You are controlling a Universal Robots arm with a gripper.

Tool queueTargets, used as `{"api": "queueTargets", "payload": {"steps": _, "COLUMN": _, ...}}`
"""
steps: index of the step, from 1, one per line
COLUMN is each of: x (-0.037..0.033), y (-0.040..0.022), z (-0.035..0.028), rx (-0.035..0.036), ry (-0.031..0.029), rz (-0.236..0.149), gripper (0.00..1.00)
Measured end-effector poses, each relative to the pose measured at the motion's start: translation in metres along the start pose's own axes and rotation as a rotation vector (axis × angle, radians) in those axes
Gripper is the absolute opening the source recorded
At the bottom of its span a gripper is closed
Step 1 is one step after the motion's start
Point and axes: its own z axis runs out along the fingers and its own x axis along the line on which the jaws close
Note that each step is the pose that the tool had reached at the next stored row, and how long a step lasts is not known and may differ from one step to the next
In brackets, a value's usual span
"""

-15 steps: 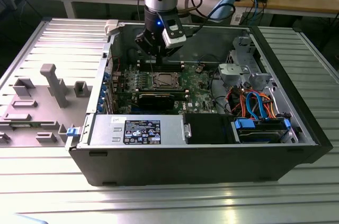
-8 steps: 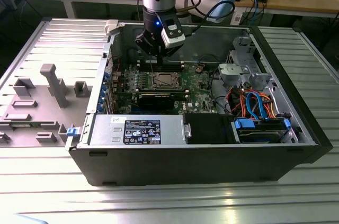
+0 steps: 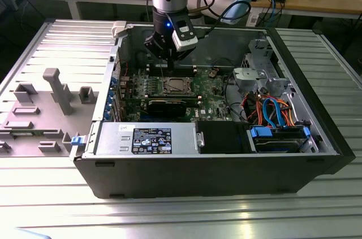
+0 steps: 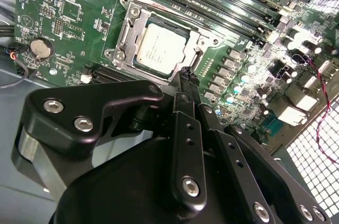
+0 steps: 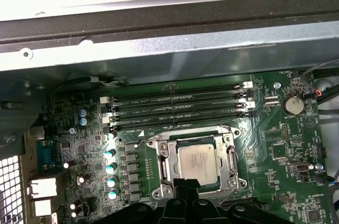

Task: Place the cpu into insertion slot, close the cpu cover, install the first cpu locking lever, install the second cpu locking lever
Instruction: 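Install the first cpu locking lever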

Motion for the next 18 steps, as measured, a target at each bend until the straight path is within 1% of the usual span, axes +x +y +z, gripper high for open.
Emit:
{"api": "queueTargets", "payload": {"steps": 1, "x": 0.0000, "y": 0.0000, "z": 0.0000, "rx": -0.0001, "ry": 0.0000, "rz": 0.000, "gripper": 0.11}}
{"api": "queueTargets", "payload": {"steps": 2, "x": 0.0001, "y": 0.0000, "z": 0.0000, "rx": -0.0002, "ry": -0.0017, "rz": 0.000, "gripper": 0.11}}
{"api": "queueTargets", "payload": {"steps": 3, "x": 0.0007, "y": -0.0001, "z": -0.0001, "rx": -0.0012, "ry": -0.0125, "rz": 0.000, "gripper": 0.11}}
{"api": "queueTargets", "payload": {"steps": 4, "x": 0.0018, "y": -0.0002, "z": 0.0000, "rx": -0.0045, "ry": -0.0407, "rz": -0.001, "gripper": 0.11}}
{"api": "queueTargets", "payload": {"steps": 5, "x": 0.0020, "y": -0.0002, "z": 0.0001, "rx": -0.0052, "ry": -0.0425, "rz": -0.008, "gripper": 0.11}}
{"api": "queueTargets", "payload": {"steps": 6, "x": 0.0020, "y": -0.0002, "z": 0.0001, "rx": -0.0055, "ry": -0.0422, "rz": -0.012, "gripper": 0.11}}
{"api": "queueTargets", "payload": {"steps": 7, "x": 0.0020, "y": -0.0003, "z": 0.0000, "rx": -0.0053, "ry": -0.0396, "rz": -0.015, "gripper": 0.11}}
{"api": "queueTargets", "payload": {"steps": 8, "x": 0.0020, "y": -0.0003, "z": 0.0000, "rx": -0.0048, "ry": -0.0341, "rz": -0.017, "gripper": 0.11}}
{"api": "queueTargets", "payload": {"steps": 9, "x": 0.0020, "y": -0.0003, "z": 0.0001, "rx": -0.0044, "ry": -0.0197, "rz": -0.031, "gripper": 0.11}}
{"api": "queueTargets", "payload": {"steps": 10, "x": 0.0020, "y": -0.0003, "z": 0.0000, "rx": -0.0044, "ry": -0.0091, "rz": -0.050, "gripper": 0.11}}
{"api": "queueTargets", "payload": {"steps": 11, "x": 0.0021, "y": -0.0003, "z": 0.0001, "rx": -0.0047, "ry": -0.0062, "rz": -0.061, "gripper": 0.11}}
{"api": "queueTargets", "payload": {"steps": 13, "x": 0.0021, "y": -0.0003, "z": 0.0007, "rx": -0.0062, "ry": -0.0031, "rz": -0.093, "gripper": 0.11}}
{"api": "queueTargets", "payload": {"steps": 14, "x": 0.0020, "y": -0.0003, "z": 0.0009, "rx": -0.0067, "ry": -0.0020, "rz": -0.103, "gripper": 0.11}}
{"api": "queueTargets", "payload": {"steps": 16, "x": 0.0023, "y": -0.0003, "z": 0.0015, "rx": -0.0080, "ry": 0.0019, "rz": -0.130, "gripper": 0.11}}
{"api": "queueTargets", "payload": {"steps": 17, "x": 0.0023, "y": -0.0003, "z": 0.0018, "rx": -0.0087, "ry": 0.0048, "rz": -0.146, "gripper": 0.11}}
{"api": "queueTargets", "payload": {"steps": 18, "x": 0.0027, "y": -0.0004, "z": 0.0021, "rx": -0.0091, "ry": 0.0064, "rz": -0.155, "gripper": 0.11}}
